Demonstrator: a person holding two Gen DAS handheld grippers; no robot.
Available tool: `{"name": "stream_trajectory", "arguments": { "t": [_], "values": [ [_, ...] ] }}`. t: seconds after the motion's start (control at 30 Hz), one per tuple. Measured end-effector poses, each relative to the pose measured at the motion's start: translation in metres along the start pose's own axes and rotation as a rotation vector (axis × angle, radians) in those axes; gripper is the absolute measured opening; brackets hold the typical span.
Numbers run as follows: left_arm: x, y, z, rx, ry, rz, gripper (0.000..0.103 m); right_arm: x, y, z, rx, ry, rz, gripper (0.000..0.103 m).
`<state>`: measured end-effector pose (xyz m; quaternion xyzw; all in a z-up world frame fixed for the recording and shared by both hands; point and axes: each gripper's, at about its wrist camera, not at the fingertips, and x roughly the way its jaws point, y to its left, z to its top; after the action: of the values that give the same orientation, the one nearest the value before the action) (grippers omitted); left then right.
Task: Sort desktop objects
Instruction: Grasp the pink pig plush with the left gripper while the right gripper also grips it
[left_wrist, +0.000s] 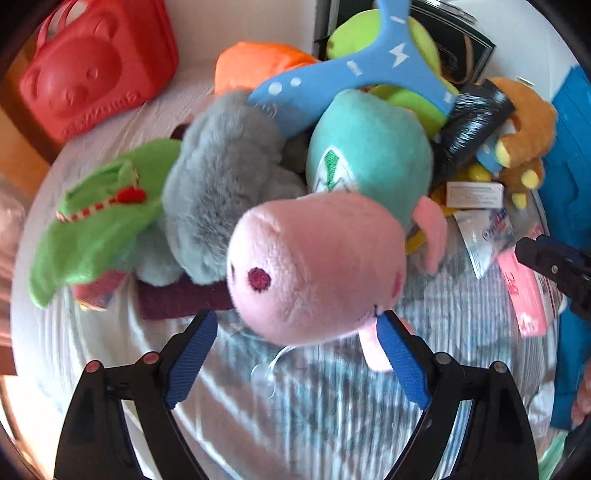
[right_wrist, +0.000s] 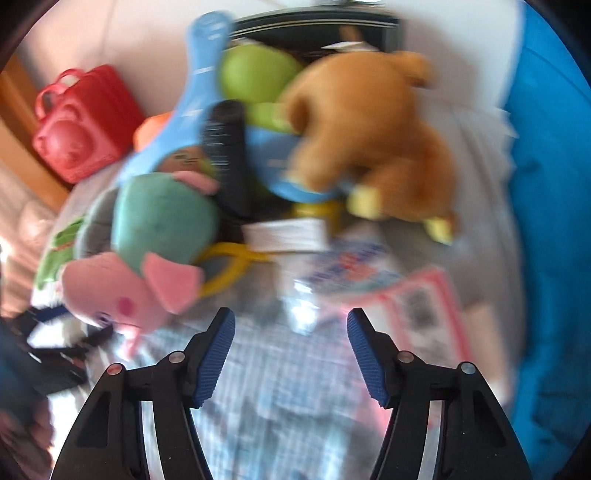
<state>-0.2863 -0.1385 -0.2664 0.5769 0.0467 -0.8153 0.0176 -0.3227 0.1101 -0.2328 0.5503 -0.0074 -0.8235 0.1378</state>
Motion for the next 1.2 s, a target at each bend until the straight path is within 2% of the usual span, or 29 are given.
{"name": "stream_trajectory", "arguments": {
  "t": [0.1,0.2,0.27,0.3,0.33,0.37,0.4,0.43,0.53,0.57,0.63,0.7,0.8,0.9,1.0,1.13,1.2],
  "values": [
    [0.008,0.012,0.001,-0.025,-0.023,-0.009,0.089,0.008,0.028,0.011,-0.059,0.001,0.02,0.064],
    [-0.002,0.029,0.0,0.043,-0.07,0.078,0.089,0.01,0.053,0.021,-0.128,0.006,0.043,0.067],
    [-0.003,0.053,-0.001,0.044,-0.059,0.137,0.089,0.012,0.062,0.025,-0.152,0.002,0.041,0.073],
    [-0.002,0.063,0.0,0.041,-0.052,0.175,0.086,0.013,0.066,0.028,-0.158,-0.006,0.048,0.078],
    [0.0,0.073,0.002,0.043,-0.056,0.246,0.08,0.013,0.07,0.032,-0.156,-0.019,0.06,0.09],
    [0.001,0.081,0.004,0.04,-0.054,0.272,0.08,0.011,0.071,0.034,-0.148,-0.035,0.072,0.094],
    [0.001,0.086,0.005,0.029,-0.05,0.242,0.08,0.01,0.072,0.038,-0.139,-0.057,0.085,0.097],
    [-0.004,0.091,0.007,0.002,-0.052,0.179,0.08,0.01,0.074,0.043,-0.131,-0.079,0.096,0.097],
    [-0.024,0.086,0.004,-0.008,-0.11,0.061,0.08,0.017,0.076,0.057,-0.12,-0.117,0.092,0.097],
    [-0.029,0.081,0.006,-0.009,-0.124,0.039,0.08,0.024,0.077,0.061,-0.13,-0.105,0.078,0.097],
    [-0.032,0.07,0.009,-0.032,-0.124,-0.011,0.08,0.046,0.078,0.062,-0.154,-0.032,0.066,0.087],
    [-0.033,0.053,0.004,-0.048,-0.121,0.007,0.08,0.06,0.073,0.057,-0.133,0.025,0.099,0.085],
    [-0.04,0.044,-0.007,-0.113,-0.079,0.004,0.08,0.05,0.065,0.047,-0.11,0.042,0.14,0.064],
    [-0.056,0.043,-0.027,-0.157,-0.079,0.011,0.08,0.039,0.07,0.033,-0.153,0.035,0.096,0.063],
    [-0.064,0.025,-0.043,-0.103,-0.059,-0.056,0.08,0.043,0.064,0.03,-0.12,0.047,0.115,0.063],
    [-0.05,-0.013,-0.048,-0.03,-0.048,-0.102,0.08,0.043,0.066,0.032,-0.122,0.05,0.114,0.063],
    [-0.026,-0.03,-0.036,-0.014,-0.031,-0.098,0.08,0.042,0.071,0.033,-0.143,0.055,0.105,0.063]
  ]
}}
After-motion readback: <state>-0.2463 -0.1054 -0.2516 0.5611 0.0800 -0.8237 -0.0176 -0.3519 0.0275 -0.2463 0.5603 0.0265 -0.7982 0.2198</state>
